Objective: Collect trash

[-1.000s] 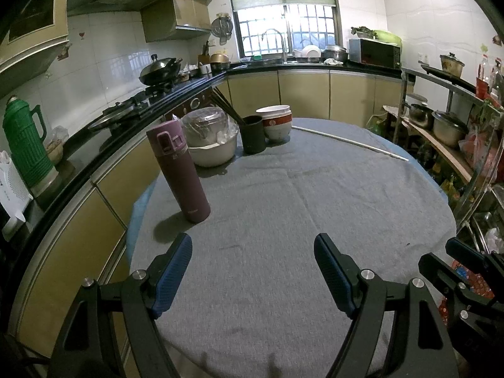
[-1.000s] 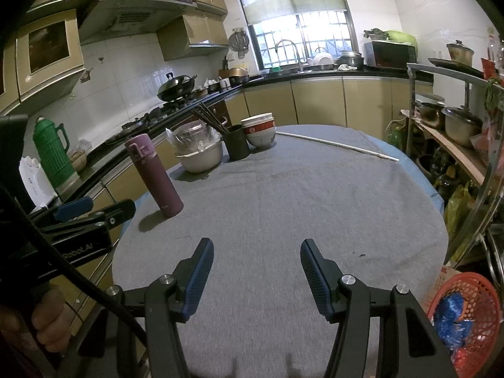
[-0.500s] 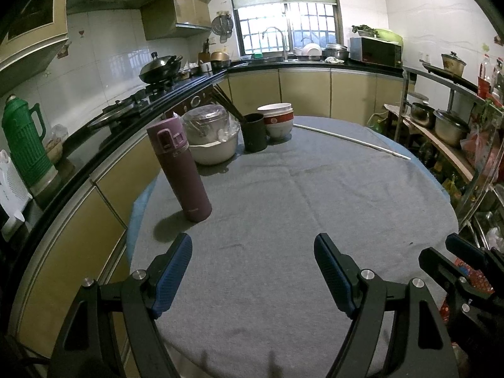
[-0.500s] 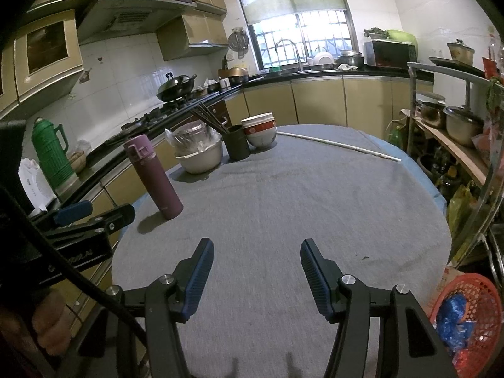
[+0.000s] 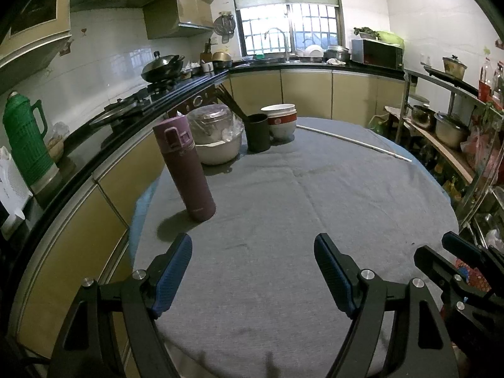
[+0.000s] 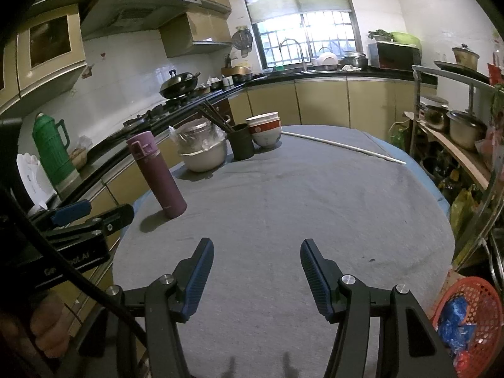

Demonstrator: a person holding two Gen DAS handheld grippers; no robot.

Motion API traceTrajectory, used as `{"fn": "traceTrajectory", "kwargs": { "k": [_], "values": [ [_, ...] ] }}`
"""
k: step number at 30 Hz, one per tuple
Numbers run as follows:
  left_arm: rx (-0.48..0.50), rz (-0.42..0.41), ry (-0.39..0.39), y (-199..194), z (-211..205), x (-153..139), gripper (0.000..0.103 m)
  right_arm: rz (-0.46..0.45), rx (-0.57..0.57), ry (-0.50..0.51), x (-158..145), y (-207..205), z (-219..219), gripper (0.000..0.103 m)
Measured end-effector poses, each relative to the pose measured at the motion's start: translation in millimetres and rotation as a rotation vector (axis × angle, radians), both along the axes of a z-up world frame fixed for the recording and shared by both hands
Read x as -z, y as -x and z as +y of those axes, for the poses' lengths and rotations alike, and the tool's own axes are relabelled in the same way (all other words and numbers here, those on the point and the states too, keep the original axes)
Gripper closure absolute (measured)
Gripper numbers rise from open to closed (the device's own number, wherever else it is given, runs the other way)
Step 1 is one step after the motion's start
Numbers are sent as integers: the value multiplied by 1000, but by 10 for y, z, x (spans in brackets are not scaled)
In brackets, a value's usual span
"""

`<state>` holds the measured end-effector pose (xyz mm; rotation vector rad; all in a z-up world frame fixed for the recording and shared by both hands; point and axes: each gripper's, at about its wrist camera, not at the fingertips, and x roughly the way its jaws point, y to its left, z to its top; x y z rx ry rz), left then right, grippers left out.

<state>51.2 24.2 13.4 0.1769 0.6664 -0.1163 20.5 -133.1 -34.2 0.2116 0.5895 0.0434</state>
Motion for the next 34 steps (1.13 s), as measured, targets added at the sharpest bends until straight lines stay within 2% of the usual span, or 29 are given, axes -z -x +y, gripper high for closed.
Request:
{"fn": "traceTrajectory", "kwargs": {
  "k": [27, 31, 32, 34],
  "values": [
    [10, 10, 10, -96, 81, 45, 22, 4, 12, -1, 28, -173, 2, 42],
    [17, 45, 35, -258, 68, 147, 21, 22, 37, 2, 141, -306, -135, 42],
    [10, 56, 40, -340, 64, 210, 16, 28, 45, 3, 186, -365, -187, 42],
    [-9, 87, 38, -574, 42, 410, 11, 47, 66, 10, 326, -506, -317, 39]
  ]
}}
